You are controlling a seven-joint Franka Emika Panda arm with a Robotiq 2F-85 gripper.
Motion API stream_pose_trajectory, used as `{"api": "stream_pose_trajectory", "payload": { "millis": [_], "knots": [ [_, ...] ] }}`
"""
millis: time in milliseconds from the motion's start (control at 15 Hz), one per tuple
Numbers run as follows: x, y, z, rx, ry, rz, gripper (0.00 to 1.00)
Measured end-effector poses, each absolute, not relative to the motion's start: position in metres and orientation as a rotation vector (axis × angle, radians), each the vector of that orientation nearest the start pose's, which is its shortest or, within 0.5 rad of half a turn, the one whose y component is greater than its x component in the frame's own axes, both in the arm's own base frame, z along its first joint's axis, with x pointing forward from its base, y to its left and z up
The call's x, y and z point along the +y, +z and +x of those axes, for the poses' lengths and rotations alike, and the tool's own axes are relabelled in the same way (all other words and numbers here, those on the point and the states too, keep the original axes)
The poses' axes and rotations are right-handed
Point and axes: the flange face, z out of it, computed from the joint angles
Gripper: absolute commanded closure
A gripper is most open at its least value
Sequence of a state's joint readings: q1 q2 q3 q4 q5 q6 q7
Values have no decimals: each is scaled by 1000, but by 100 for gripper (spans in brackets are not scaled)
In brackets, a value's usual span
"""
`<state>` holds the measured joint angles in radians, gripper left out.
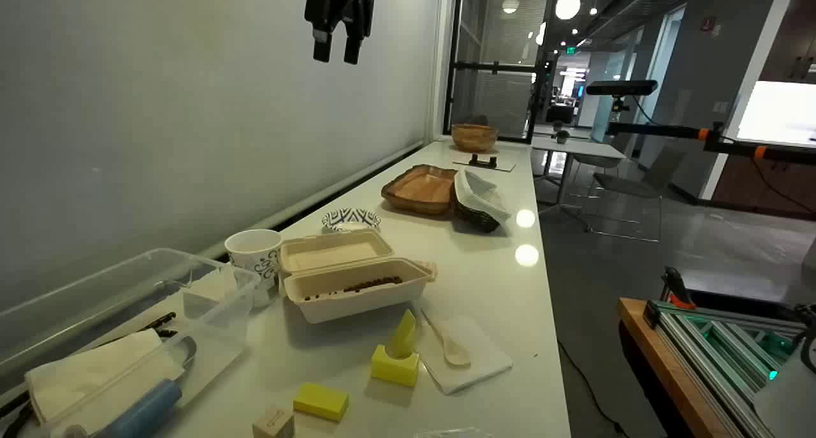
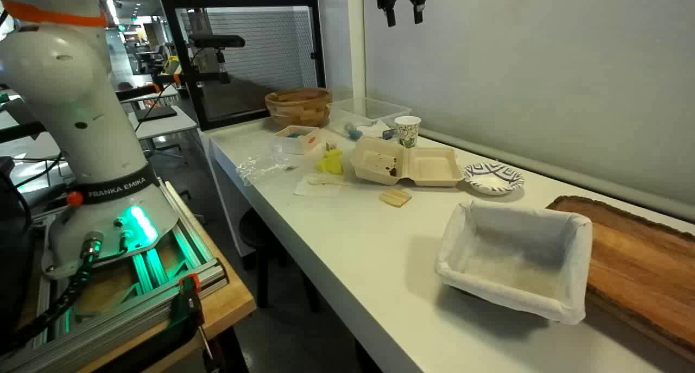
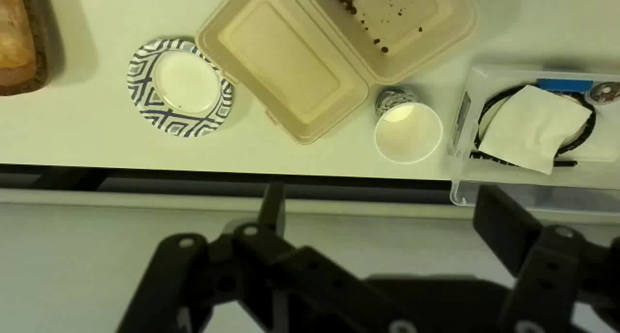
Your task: Move the takeaway pack closer to the edge and move the small beige object closer to the wall
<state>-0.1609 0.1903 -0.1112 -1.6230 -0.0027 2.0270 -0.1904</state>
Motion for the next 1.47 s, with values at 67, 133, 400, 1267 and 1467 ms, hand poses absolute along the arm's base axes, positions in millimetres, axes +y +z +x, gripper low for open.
{"api": "stream_pose_trajectory", "payload": {
  "millis": [67,133,400,1267,1467],
  "knots": [
    [-167,530,620,122,-327,-3194,0],
    [-167,530,620,122,-327,-3194,0],
    [-167,530,620,122,-327,-3194,0],
    [-167,530,620,92,-325,-3197,0],
    [-156,515,627,-122,-286,-3200,0]
  ]
}}
